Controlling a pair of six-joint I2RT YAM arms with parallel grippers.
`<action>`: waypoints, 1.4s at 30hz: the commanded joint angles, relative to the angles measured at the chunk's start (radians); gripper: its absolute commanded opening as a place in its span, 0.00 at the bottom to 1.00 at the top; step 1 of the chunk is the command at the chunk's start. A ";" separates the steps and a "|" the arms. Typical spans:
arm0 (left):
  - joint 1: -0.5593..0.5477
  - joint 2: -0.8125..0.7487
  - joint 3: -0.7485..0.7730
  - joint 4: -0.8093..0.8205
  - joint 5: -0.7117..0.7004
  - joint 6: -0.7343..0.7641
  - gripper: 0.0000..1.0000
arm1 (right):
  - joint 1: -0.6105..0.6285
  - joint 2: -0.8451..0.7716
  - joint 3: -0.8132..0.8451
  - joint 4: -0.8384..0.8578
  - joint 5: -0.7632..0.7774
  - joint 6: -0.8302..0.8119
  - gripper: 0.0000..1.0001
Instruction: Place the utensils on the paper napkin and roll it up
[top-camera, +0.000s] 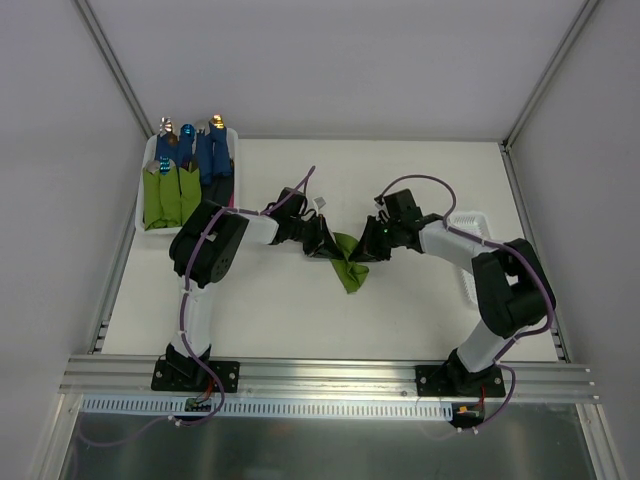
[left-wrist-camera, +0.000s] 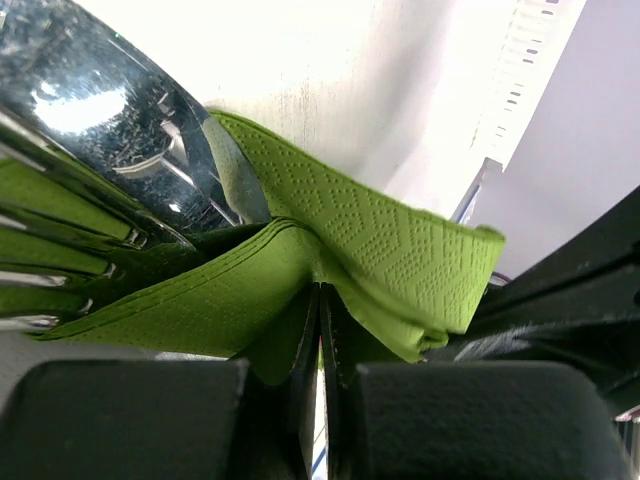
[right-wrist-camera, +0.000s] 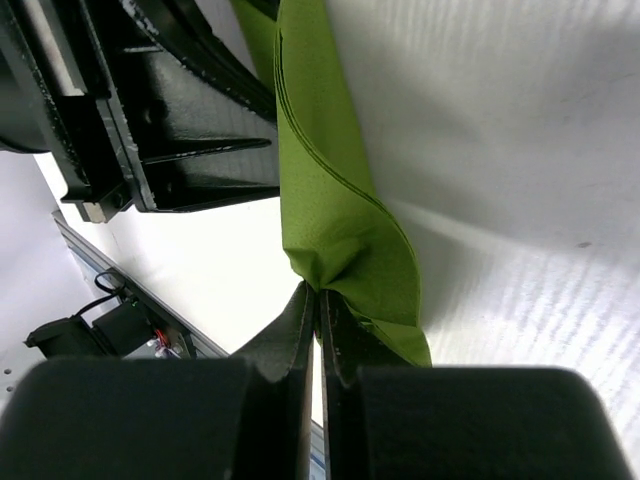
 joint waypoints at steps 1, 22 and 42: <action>0.009 0.033 -0.009 -0.060 -0.088 0.038 0.00 | 0.023 0.000 0.037 0.051 -0.051 0.048 0.03; 0.011 0.032 -0.008 -0.061 -0.093 0.041 0.00 | 0.043 0.014 -0.097 0.177 -0.118 0.140 0.41; 0.009 0.030 -0.008 -0.061 -0.094 0.045 0.00 | 0.026 -0.091 -0.137 0.214 -0.072 0.104 0.64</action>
